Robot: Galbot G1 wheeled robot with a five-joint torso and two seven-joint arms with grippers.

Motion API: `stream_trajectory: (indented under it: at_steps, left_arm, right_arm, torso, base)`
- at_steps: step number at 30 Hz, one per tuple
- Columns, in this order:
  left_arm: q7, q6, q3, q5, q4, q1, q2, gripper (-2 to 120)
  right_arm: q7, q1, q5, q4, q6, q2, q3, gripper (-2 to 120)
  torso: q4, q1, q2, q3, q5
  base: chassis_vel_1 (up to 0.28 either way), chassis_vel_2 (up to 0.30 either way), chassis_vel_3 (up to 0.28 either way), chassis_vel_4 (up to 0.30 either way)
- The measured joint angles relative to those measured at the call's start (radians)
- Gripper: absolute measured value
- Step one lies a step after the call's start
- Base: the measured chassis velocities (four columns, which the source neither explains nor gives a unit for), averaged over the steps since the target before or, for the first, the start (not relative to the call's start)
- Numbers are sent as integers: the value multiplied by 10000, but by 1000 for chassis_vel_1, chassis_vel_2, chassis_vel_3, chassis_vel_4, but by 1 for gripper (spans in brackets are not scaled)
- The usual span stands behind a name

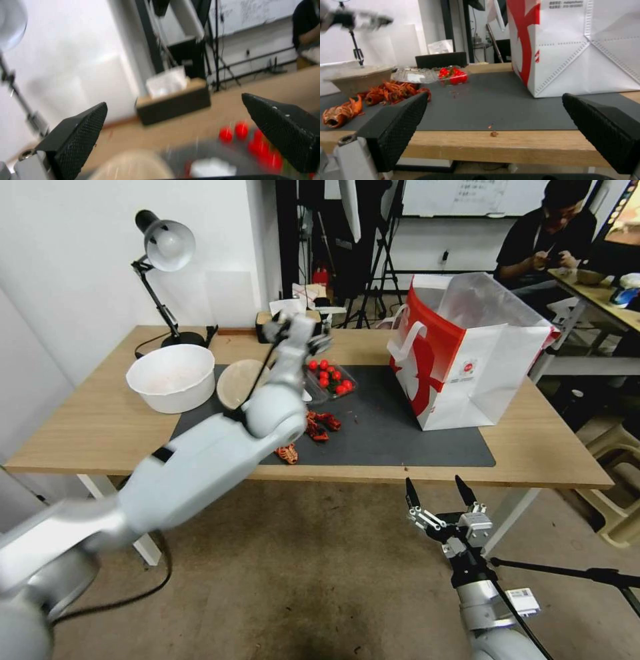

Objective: Pick up the trash from the table and place it into the takeout bag.

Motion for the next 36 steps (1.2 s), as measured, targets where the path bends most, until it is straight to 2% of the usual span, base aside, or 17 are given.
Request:
stream_trajectory:
  at_steps: [1,3,5,7,9,11,15,17,18,20,27,32,36]
  left_arm:
    - [0,0,0,0,0,0,0,100]
    - [80,-125,-614,262,-294,1038,232,100]
    - [122,-151,-785,304,-381,1250,288,100]
    - [319,-316,-1480,491,-843,2145,521,100]
    - [382,-385,-1766,561,-1054,2501,611,100]
    - [684,-649,-2513,649,-1638,3435,803,100]
    - [935,-902,-3101,743,-1998,4183,884,100]
    - [1299,-1170,-4014,849,-2557,5361,1090,100]
    - [1299,-1170,-4014,849,-2557,5361,1090,100]
    - [1561,-1540,-4623,914,-2888,6138,1225,100]
    - [2028,-1942,-5348,443,-3523,7476,1147,100]
    - [2502,-2572,-5774,1243,-3479,8575,906,100]
    - [2611,-2641,-5992,1427,-3576,9092,715,100]
  right_arm:
    - [0,0,0,0,0,0,0,100]
    - [31,54,-8,29,-48,-47,-55,100]
    - [37,70,-9,37,-62,-60,-69,100]
    - [66,159,-19,39,-108,-117,-153,100]
    - [80,218,-33,33,-115,-145,-210,100]
    - [98,284,-62,6,-138,-174,-338,100]
    - [105,298,-89,-12,-140,-176,-399,100]
    - [108,300,-120,-23,-141,-174,-470,100]
    - [108,300,-120,-23,-141,-174,-470,100]
    - [109,298,-145,-37,-140,-177,-507,100]
    - [143,301,-212,-20,-139,-163,-570,100]
    - [147,215,-236,37,-135,-147,-524,100]
    - [146,198,-235,39,-117,-166,-426,100]
  torso:
    - [0,0,0,0,0]
    - [0,1,-1,2,-8]
    - [-1,0,-1,1,-7]
    - [-3,0,-1,1,3]
    - [-2,0,0,0,-3]
    - [-1,0,0,0,2]
    - [-5,0,0,0,2]
    - [-2,0,0,0,0]
    - [-2,0,0,0,0]
    - [-3,0,0,0,-2]
    - [-5,0,0,0,2]
    - [-3,0,0,1,1]
    - [-2,0,0,1,2]
  base:
    - [0,0,0,0]
    - [0,0,0,0]
    - [0,0,0,0]
    - [0,0,0,0]
    - [0,0,0,0]
    - [0,0,0,0]
    - [0,0,0,0]
    - [0,0,0,0]
    - [0,0,0,0]
    - [0,0,0,0]
    - [0,0,0,0]
    - [0,0,0,0]
    - [0,0,0,0]
